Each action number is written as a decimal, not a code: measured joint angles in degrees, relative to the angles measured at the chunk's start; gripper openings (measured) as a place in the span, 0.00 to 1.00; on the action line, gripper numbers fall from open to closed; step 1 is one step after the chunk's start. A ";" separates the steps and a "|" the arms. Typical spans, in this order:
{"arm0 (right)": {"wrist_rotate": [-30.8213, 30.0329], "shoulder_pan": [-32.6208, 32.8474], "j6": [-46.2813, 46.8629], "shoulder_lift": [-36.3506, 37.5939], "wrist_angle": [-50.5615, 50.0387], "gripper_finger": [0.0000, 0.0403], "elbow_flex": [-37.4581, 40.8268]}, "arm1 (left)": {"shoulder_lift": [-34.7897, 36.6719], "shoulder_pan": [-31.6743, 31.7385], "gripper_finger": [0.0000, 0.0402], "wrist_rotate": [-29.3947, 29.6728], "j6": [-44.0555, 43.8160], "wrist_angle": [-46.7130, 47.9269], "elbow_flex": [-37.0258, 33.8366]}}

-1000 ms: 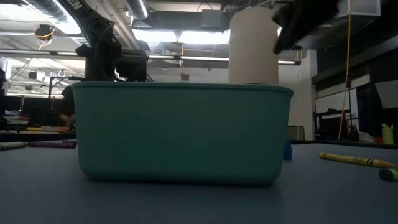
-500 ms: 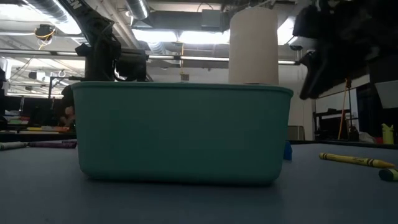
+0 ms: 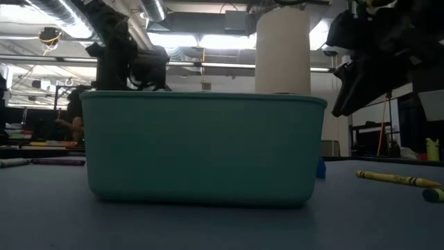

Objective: Sort crayons
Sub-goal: Put the purple crayon into the red bin, then put the yellow crayon into the green bin

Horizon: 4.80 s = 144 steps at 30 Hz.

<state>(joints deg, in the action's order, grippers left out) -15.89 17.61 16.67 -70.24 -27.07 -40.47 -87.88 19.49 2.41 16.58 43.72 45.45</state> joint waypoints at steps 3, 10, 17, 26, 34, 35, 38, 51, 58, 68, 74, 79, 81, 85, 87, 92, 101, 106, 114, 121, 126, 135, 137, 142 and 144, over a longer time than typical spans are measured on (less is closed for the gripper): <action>0.01 0.00 0.00 0.00 0.19 0.38 0.00 | 0.05 -1.17 0.01 -0.02 -0.03 0.80 2.10; 0.03 0.00 0.00 0.00 0.13 0.38 0.00 | 0.09 -3.85 0.01 -0.23 -1.84 2.41 7.93; 0.03 0.00 0.00 -0.02 0.04 0.38 -0.02 | 0.20 -6.83 0.01 -0.47 -7.85 4.94 15.32; 0.06 0.00 0.00 -0.02 0.02 0.38 -0.02 | 0.20 -12.81 0.01 -1.07 -19.84 -0.22 20.01; 0.06 0.00 0.00 -0.02 0.00 0.38 -0.02 | 0.09 -19.85 0.02 -3.63 -29.24 -13.46 20.05; 0.06 0.00 0.00 -0.02 0.00 0.38 -0.02 | 0.07 -20.82 0.02 -3.64 -29.94 -15.47 20.05; 0.08 0.00 0.00 -0.02 -0.01 0.38 -0.02 | -0.12 -23.56 0.02 -3.46 -30.01 -20.94 19.81; 5.36 0.04 6.40 -0.04 0.01 0.38 -0.07 | -6.13 -31.36 0.02 2.21 -29.99 -27.29 19.37; 5.33 0.04 22.23 -0.23 0.02 0.38 -0.07 | -8.28 -31.98 0.02 9.18 -29.97 -27.32 19.33; 6.76 0.07 26.91 -5.55 -0.33 0.38 -0.09 | -8.28 -31.90 0.06 10.28 -29.97 -27.14 19.33; 7.99 0.07 28.00 -9.84 -0.02 0.38 -0.09 | -8.28 -31.90 0.18 10.35 -29.97 -27.04 19.33; 7.99 0.10 31.91 -11.89 -0.01 0.38 -0.09 | -8.28 -31.89 0.23 10.37 -29.97 -27.06 19.33; 7.83 0.81 33.15 -12.37 0.00 0.38 -0.09 | -8.28 -31.90 0.23 10.37 -29.97 -27.06 19.33; 4.73 3.86 37.87 -12.41 0.06 0.38 -0.09 | -8.28 -31.88 0.23 10.37 -29.97 -27.06 19.33; 2.13 6.11 40.55 -12.41 0.02 0.38 -0.07 | -8.28 -31.87 0.23 10.38 -29.97 -27.05 19.33; -3.41 11.46 46.71 -13.12 0.22 0.38 -0.07 | -8.28 -31.87 0.23 10.39 -29.97 -27.06 19.33; -6.90 16.29 53.91 -18.49 1.87 0.38 -0.07 | -8.28 -31.89 0.23 10.39 -29.97 -27.04 19.33; -7.82 16.28 53.95 -22.30 4.21 0.38 -0.24 | -8.28 -31.90 0.23 10.39 -29.97 -26.86 19.33; -8.40 16.27 53.94 -24.23 4.38 0.33 -0.28 | -8.28 -31.90 0.23 10.39 -29.95 -26.63 19.33; -8.47 16.17 53.68 -24.39 4.83 0.12 -0.20 | -8.28 -31.89 0.23 10.39 -29.97 -26.62 19.33; -8.69 16.17 53.57 -24.13 4.66 0.02 -0.16 | -8.28 -31.87 0.23 10.33 -29.97 -26.62 19.33; -7.63 16.06 48.59 -19.36 5.77 0.06 0.21 | -7.76 -31.90 0.23 10.09 -29.97 -26.32 19.33; -7.98 16.06 47.06 -18.37 5.89 0.05 0.15 | -7.63 -31.90 0.23 9.97 -29.96 -26.13 19.33; -8.93 15.99 41.28 -16.66 5.94 0.02 0.11 | -6.78 -31.90 0.23 10.04 -29.71 -26.19 19.33; -9.10 15.47 37.94 -16.09 6.16 0.04 0.07 | -6.36 -31.90 0.23 10.11 -29.56 -26.13 19.33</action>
<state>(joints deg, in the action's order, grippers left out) -24.99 33.08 54.61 -86.32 -20.91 -40.40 -94.24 -12.40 12.51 -12.98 17.60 64.77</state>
